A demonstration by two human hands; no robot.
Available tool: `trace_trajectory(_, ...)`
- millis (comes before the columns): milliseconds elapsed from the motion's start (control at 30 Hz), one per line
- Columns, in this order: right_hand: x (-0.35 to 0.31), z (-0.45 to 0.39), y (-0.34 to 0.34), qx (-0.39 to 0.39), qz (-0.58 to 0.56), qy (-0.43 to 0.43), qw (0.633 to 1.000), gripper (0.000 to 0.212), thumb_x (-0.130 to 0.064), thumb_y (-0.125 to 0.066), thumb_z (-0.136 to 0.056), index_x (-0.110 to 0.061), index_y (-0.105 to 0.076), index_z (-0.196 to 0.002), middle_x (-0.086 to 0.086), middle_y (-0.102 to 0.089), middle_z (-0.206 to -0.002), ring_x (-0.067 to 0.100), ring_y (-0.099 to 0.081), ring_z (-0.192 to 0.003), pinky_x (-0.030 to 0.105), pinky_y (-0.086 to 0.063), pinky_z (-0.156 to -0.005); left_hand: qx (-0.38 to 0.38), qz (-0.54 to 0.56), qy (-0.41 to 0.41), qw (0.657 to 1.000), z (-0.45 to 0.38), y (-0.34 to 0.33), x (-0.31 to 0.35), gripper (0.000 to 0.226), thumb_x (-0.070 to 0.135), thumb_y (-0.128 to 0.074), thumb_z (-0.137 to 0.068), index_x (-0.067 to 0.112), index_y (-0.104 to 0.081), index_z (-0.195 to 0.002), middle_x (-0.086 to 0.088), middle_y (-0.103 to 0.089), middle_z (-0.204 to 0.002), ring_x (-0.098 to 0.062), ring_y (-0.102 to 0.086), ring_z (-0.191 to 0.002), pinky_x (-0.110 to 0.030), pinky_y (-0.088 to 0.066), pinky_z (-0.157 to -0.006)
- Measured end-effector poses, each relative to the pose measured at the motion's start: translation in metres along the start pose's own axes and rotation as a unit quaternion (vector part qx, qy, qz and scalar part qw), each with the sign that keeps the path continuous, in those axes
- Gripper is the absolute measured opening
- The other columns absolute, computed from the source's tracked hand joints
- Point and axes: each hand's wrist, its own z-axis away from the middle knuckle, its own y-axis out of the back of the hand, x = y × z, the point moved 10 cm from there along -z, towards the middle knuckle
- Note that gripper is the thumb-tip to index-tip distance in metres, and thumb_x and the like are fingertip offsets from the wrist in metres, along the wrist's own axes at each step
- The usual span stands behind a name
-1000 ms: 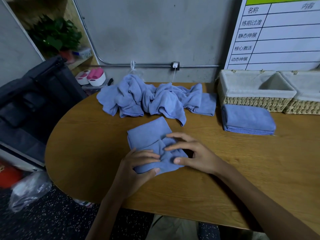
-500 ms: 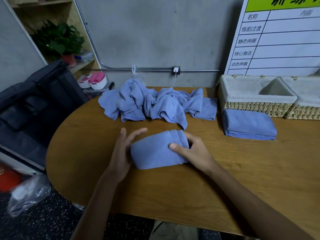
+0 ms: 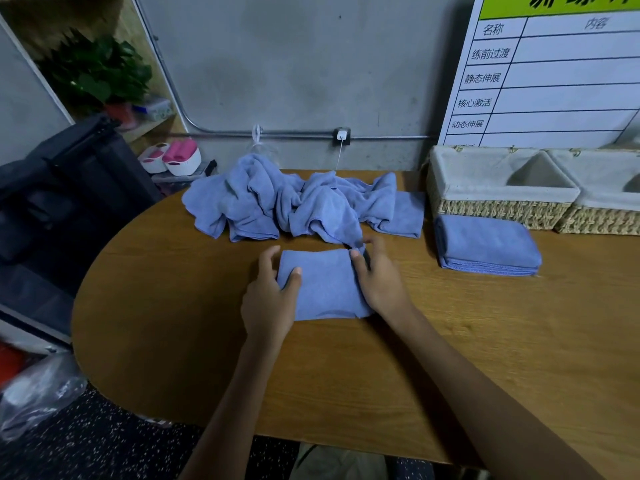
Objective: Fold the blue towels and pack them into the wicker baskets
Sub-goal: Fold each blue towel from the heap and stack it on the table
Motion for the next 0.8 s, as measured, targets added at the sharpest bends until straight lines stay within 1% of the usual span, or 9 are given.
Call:
trace_trajectory(100,0.002,0.002,0.008,0.007,0.092,0.019,0.996,0.027,-0.024,-0.044,-0.105,-0.015,-0.047,-0.130,0.012,-0.066,-0.091,0.033,-0.063,-0.081,0.035,-0.037,-0.054,0.024,-0.062,-0.044,0.997,0.001,0.006,0.010,0.045,0.040,-0.052,-0.101,0.032,-0.042,-0.144,0.003,-0.059,-0.129,-0.015,-0.060,-0.109,-0.036,-0.050,-0.082)
trace_trajectory(200,-0.012,0.009,0.028,0.081,0.132,0.065,0.986,0.025,-0.021,-0.044,-0.104,-0.017,-0.053,-0.127,0.009,-0.061,-0.108,0.031,-0.062,-0.090,0.037,-0.042,-0.061,0.068,-0.072,-0.152,0.983,0.001,0.013,0.030,0.040,0.033,-0.045,-0.102,0.028,-0.050,-0.141,0.004,-0.053,-0.137,-0.016,-0.052,-0.123,-0.041,-0.046,-0.097)
trace_trajectory(267,-0.039,0.018,0.033,0.125,0.145,0.133,0.972,0.031,-0.029,-0.038,-0.104,-0.019,-0.057,-0.127,0.005,-0.055,-0.119,0.026,-0.058,-0.102,0.038,-0.047,-0.075,0.027,-0.086,-0.204,0.975,0.001,-0.002,0.045,0.044,0.038,-0.035,-0.102,0.028,-0.054,-0.140,0.005,-0.050,-0.146,-0.017,-0.045,-0.135,-0.048,-0.041,-0.107)
trace_trajectory(300,-0.049,0.020,0.026,0.112,0.150,0.160,0.969,0.037,-0.034,-0.034,-0.104,-0.020,-0.057,-0.129,0.003,-0.055,-0.125,0.024,-0.056,-0.111,0.039,-0.046,-0.083,-0.009,-0.121,-0.215,0.969,0.003,-0.016,0.050,0.049,0.042,-0.028,-0.102,0.030,-0.053,-0.141,0.005,-0.046,-0.151,-0.018,-0.039,-0.141,-0.052,-0.036,-0.111)
trace_trajectory(367,-0.051,0.024,-0.003,0.025,0.163,0.182,0.969,0.049,-0.043,-0.025,-0.104,-0.023,-0.054,-0.138,0.000,-0.051,-0.142,0.019,-0.048,-0.129,0.041,-0.041,-0.100,-0.078,-0.194,-0.200,0.957,0.008,-0.041,0.045,0.057,0.050,-0.014,-0.101,0.036,-0.046,-0.147,0.008,-0.033,-0.161,-0.020,-0.022,-0.151,-0.058,-0.022,-0.118)
trace_trajectory(467,-0.015,0.027,-0.034,-0.090,0.221,0.127,0.963,0.063,-0.056,-0.006,-0.100,-0.035,-0.033,-0.153,-0.008,-0.028,-0.161,0.019,-0.024,-0.149,0.049,-0.025,-0.117,-0.107,-0.214,-0.154,0.959,0.004,-0.051,0.025,0.048,0.044,-0.020,-0.106,0.043,-0.033,-0.152,0.012,-0.018,-0.166,-0.018,-0.007,-0.154,-0.059,-0.009,-0.121)
trace_trajectory(567,0.004,0.026,-0.034,-0.105,0.255,0.089,0.957,0.065,-0.058,0.000,-0.097,-0.040,-0.017,-0.157,-0.010,-0.018,-0.165,0.022,-0.014,-0.153,0.050,-0.013,-0.121,-0.109,-0.197,-0.111,0.968,0.001,-0.044,0.008,0.048,0.041,-0.021,-0.107,0.045,-0.026,-0.155,0.013,-0.014,-0.167,-0.018,-0.006,-0.154,-0.056,-0.005,-0.122)
trace_trajectory(667,0.008,0.027,-0.029,-0.098,0.259,0.064,0.959,0.062,-0.055,-0.005,-0.100,-0.036,-0.013,-0.159,-0.007,-0.017,-0.166,0.021,-0.011,-0.153,0.047,-0.008,-0.122,-0.111,-0.187,-0.076,0.973,0.002,-0.038,-0.003,0.050,0.042,-0.016,-0.107,0.045,-0.020,-0.156,0.011,-0.015,-0.167,-0.018,-0.007,-0.155,-0.053,-0.002,-0.123)
trace_trajectory(800,0.020,0.028,-0.021,-0.108,0.263,0.044,0.958,0.057,-0.047,-0.010,-0.106,-0.028,-0.014,-0.160,-0.006,-0.016,-0.166,0.016,-0.006,-0.154,0.042,-0.003,-0.123,-0.107,-0.177,-0.064,0.976,0.003,-0.034,-0.007,0.051,0.041,-0.014,-0.107,0.042,-0.018,-0.158,0.011,-0.020,-0.166,-0.018,-0.007,-0.155,-0.053,0.000,-0.123)
